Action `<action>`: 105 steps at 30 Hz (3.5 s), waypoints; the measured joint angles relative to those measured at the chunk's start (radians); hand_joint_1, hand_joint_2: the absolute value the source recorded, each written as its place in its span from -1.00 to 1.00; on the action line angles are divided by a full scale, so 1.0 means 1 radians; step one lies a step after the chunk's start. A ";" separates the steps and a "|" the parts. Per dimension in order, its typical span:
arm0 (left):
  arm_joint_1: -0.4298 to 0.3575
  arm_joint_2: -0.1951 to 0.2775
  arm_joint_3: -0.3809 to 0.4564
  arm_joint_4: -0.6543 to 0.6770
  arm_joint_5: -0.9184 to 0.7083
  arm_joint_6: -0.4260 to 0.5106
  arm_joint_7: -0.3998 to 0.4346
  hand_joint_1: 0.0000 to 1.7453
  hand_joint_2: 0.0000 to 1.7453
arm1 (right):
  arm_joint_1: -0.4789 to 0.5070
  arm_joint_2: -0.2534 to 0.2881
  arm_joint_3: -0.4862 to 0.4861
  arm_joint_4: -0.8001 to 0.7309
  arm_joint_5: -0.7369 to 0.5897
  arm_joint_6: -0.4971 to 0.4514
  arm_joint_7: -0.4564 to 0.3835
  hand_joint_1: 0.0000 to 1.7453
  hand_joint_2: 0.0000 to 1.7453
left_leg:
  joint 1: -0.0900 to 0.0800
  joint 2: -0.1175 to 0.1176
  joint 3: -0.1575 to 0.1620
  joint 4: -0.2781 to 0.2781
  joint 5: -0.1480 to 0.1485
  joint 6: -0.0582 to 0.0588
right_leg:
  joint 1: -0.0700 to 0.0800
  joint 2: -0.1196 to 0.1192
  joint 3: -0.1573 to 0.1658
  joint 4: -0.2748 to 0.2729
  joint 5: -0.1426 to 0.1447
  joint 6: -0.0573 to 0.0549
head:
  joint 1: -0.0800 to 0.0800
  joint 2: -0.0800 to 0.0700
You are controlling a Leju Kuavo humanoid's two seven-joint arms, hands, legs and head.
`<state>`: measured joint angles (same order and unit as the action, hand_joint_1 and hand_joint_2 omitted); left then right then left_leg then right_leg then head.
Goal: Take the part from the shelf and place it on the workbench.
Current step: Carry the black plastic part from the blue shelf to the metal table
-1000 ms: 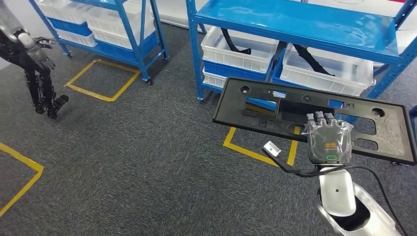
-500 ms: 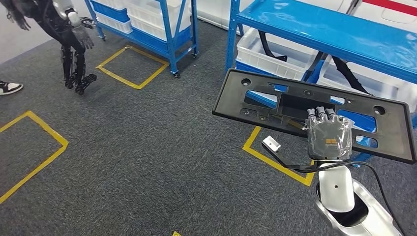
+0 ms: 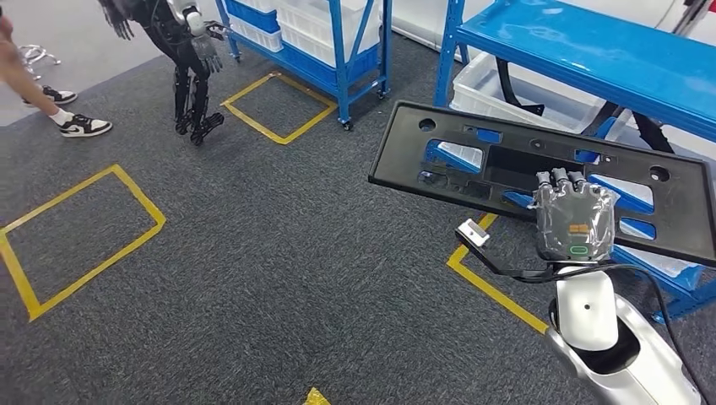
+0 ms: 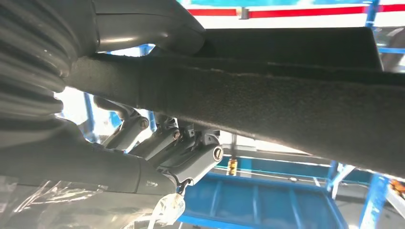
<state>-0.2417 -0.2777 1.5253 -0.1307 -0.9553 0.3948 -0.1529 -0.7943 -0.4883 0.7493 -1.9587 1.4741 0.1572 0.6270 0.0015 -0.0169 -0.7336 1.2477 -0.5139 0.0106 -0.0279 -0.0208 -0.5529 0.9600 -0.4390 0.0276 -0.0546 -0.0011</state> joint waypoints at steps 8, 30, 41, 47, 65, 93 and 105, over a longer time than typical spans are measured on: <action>-0.038 -0.019 -0.025 0.001 -0.094 -0.002 0.056 -1.00 1.00 | -0.063 0.063 0.057 0.085 -0.038 -0.053 -0.018 1.00 1.00 | -0.020 0.059 0.153 -0.297 0.120 0.033 | 0.014 -0.072 0.002 0.000 -0.005 0.013 | 0.000 0.000; -0.071 -0.054 -0.131 0.010 -0.289 -0.004 0.109 -1.00 1.00 | -0.127 0.181 0.164 0.280 -0.071 -0.157 -0.029 1.00 1.00 | 0.000 0.000 0.006 -0.030 0.016 -0.002 | -0.004 0.013 -0.021 0.018 -0.003 0.001 | 0.000 0.000; -0.259 -0.072 -0.235 0.055 -0.568 -0.430 -0.273 -1.00 1.00 | -0.044 0.139 0.147 0.260 0.016 0.024 0.060 1.00 1.00 | -0.029 0.027 0.127 -0.292 0.145 0.056 | 0.013 -0.088 -0.001 0.027 -0.038 0.019 | 0.001 0.000; -0.448 -0.084 -0.385 0.065 -0.613 -0.539 -0.325 -1.00 1.00 | 0.068 0.047 0.089 0.152 0.009 0.067 0.061 1.00 1.00 | -0.017 -0.025 0.139 -0.298 0.146 0.069 | 0.006 0.022 -0.153 0.313 -0.149 0.037 | 0.001 0.000; -0.618 -0.097 -0.747 0.068 -0.615 -0.653 -0.448 -1.00 1.00 | 0.025 0.007 0.104 0.099 -0.039 0.004 0.050 1.00 1.00 | -0.007 0.025 0.002 -0.081 0.099 0.015 | -0.001 -0.056 -0.022 0.032 -0.012 0.005 | 0.000 0.000; -0.501 -0.105 -0.949 0.075 -0.613 -0.587 -0.528 -1.00 1.00 | -0.078 0.026 0.180 0.132 -0.062 0.002 0.054 1.00 1.00 | -0.005 0.000 -0.028 -0.041 0.052 0.011 | -0.005 0.008 -0.069 0.066 -0.003 0.014 | 0.000 0.000; -0.491 -0.104 -0.967 0.075 -0.611 -0.676 -0.528 -1.00 1.00 | -0.072 0.034 0.187 0.155 -0.062 -0.033 0.054 1.00 1.00 | -0.068 0.048 0.109 -0.307 0.167 0.087 | 0.014 -0.105 -0.028 0.047 -0.030 0.008 | 0.001 0.000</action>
<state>-0.7329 -0.3820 0.5579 -0.0553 -1.5661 -0.2815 -0.6810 -0.8665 -0.4545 0.9368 -1.8032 1.4117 0.1246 0.6806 -0.0668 0.0306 -0.6246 0.9409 -0.3468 0.0974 -0.0139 -0.1256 -0.5810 1.0072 -0.4693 0.0355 -0.0540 -0.0012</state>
